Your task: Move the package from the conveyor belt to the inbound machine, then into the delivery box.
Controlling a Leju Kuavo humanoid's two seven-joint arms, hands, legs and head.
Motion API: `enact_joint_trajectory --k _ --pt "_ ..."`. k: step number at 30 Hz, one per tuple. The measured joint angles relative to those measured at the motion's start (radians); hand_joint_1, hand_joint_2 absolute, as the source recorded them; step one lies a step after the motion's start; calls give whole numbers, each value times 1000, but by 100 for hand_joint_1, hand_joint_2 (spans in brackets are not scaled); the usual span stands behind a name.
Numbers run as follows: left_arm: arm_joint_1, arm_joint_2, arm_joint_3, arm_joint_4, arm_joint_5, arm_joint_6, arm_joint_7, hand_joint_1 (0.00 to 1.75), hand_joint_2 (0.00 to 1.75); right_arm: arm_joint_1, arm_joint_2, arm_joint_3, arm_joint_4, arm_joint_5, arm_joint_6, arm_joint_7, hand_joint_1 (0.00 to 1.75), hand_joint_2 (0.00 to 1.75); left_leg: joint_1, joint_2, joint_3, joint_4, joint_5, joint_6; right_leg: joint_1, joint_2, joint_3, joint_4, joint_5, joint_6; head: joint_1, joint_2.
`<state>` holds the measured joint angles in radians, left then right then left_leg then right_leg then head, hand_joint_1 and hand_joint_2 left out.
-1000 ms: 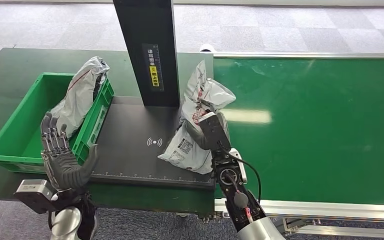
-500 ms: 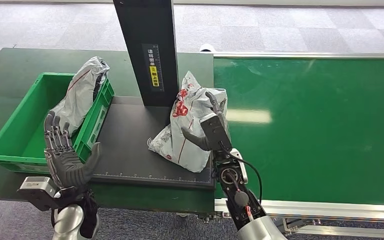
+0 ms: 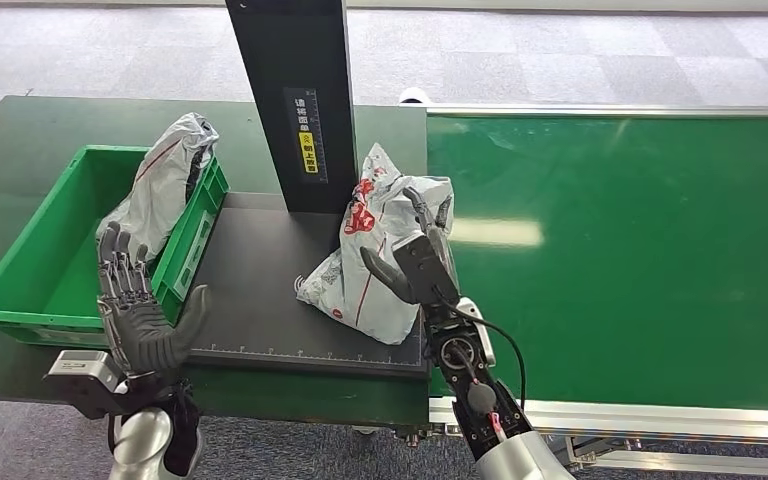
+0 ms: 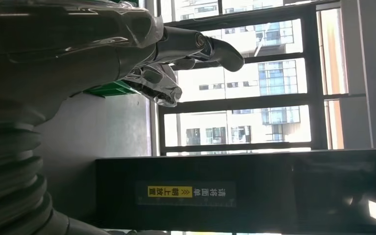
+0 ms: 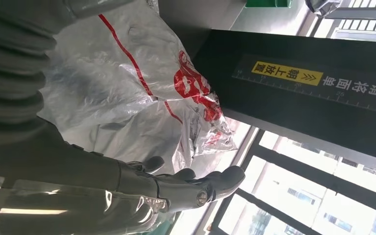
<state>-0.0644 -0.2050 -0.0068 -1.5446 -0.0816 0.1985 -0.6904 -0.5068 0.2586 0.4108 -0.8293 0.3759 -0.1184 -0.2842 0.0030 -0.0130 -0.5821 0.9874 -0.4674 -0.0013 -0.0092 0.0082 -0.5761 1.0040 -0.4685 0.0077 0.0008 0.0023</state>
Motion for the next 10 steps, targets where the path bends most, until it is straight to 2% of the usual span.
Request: enact_joint_trajectory --k 1,4,6,8,10 --pt "-2 0 -6 4 -10 -9 17 0 175 1 0 0 0 1 -5 -16 0 175 0 0 0 0 0 0 0 0 0 0 0 0 0 0" --pt "-19 1 -47 42 -90 -50 116 0 175 26 -1 -1 -44 5 -64 -100 0 175 0 -2 0 0 0 0 0 -1 0 0 0 0 0 0" --pt "-47 -1 -93 106 -156 -86 182 0 175 70 -6 -4 -154 21 -141 -147 0 175 -1 -2 0 1 0 0 -1 -1 0 0 0 0 0 0" --pt "-85 -6 -138 188 -204 -109 216 0 175 116 -19 -8 -296 48 -202 -153 0 175 -1 -2 0 1 0 0 -2 0 -1 0 0 0 0 0" --pt "-118 -11 -165 253 -235 -108 228 0 175 144 -30 -13 -388 72 -223 -139 0 175 -2 -1 0 1 0 0 -2 0 -1 0 1 0 0 0"
